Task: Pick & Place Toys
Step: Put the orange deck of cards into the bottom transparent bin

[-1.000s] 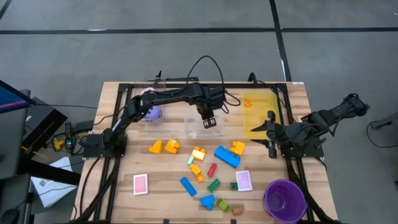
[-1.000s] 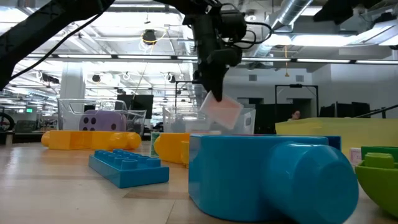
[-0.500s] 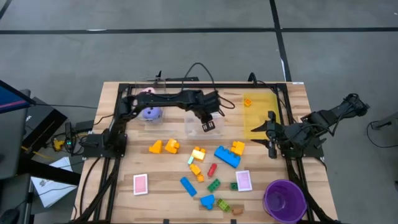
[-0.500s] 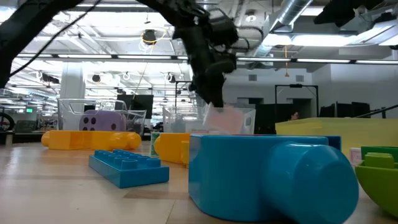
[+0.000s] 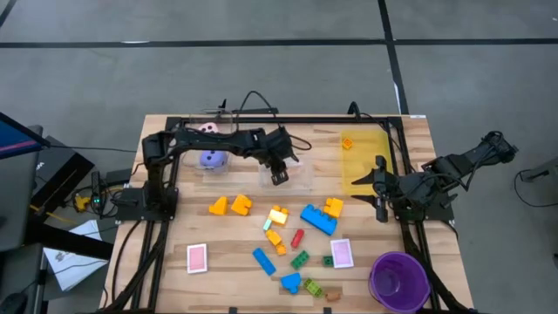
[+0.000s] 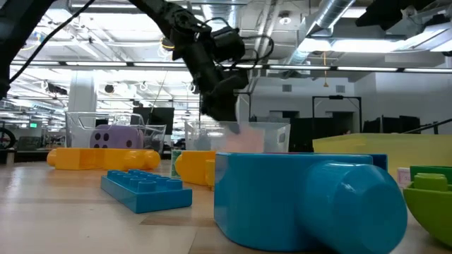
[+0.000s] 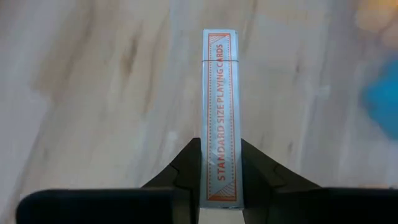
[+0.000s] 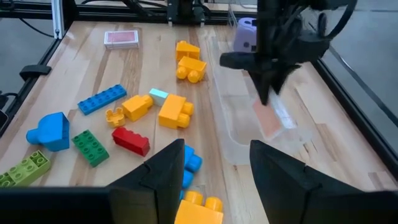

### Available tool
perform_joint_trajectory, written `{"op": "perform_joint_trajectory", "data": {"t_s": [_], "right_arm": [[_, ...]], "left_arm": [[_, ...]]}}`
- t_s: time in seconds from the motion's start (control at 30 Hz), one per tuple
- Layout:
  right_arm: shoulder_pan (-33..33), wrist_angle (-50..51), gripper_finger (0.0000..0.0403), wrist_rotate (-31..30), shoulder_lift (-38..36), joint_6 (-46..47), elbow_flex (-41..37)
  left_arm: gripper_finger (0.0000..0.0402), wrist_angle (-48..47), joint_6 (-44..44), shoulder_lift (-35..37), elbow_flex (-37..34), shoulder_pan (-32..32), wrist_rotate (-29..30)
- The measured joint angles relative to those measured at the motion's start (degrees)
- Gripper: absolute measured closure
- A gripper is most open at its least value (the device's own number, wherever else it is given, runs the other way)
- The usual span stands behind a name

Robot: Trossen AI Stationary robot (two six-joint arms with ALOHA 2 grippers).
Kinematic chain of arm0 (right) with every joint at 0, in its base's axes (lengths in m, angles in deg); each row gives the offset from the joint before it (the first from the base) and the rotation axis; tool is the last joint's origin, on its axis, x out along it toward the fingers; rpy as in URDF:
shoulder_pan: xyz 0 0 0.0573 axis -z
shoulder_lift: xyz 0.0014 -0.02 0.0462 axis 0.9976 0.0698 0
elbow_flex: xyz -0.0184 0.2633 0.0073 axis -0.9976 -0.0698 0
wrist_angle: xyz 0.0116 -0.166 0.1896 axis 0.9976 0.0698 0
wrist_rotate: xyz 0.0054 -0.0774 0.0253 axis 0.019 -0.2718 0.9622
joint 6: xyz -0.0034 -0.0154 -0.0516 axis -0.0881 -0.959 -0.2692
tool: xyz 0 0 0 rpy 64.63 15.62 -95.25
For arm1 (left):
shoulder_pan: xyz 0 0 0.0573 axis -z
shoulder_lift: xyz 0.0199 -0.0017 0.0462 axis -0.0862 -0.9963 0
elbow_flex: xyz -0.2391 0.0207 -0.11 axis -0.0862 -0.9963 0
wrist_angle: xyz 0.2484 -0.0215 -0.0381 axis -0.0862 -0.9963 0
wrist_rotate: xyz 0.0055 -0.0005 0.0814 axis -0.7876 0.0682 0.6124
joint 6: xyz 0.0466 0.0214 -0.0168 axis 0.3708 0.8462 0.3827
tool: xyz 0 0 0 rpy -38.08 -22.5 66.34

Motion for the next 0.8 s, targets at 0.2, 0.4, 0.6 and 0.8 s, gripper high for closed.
{"op": "perform_joint_trajectory", "data": {"t_s": [0.2, 0.4, 0.6, 0.8], "right_arm": [[0.0, 0.0, 0.0228, -0.1, 0.0, -0.7, 0.0], [0.0, 0.0, 0.0228, -0.1, 0.0, -0.7, 0.0], [0.0, 0.0, 0.0228, -0.1, 0.0, -0.7, 0.0], [0.0, 0.0, 0.0228, -0.1, 0.0, -0.7, 0.0]], "left_arm": [[0.0342, 2.8, 0.6, -0.3, -1.5, -0.3, -1.0], [0.0342, 4.6, 1.4, -0.9, -1.4, -0.8, -1.2], [0.0342, 5.2, 2.8, -1.3, -1.4, -1.2, -1.4], [0.0342, 5.9, 2.8, -1.3, -1.4, -2.1, -1.4]]}}
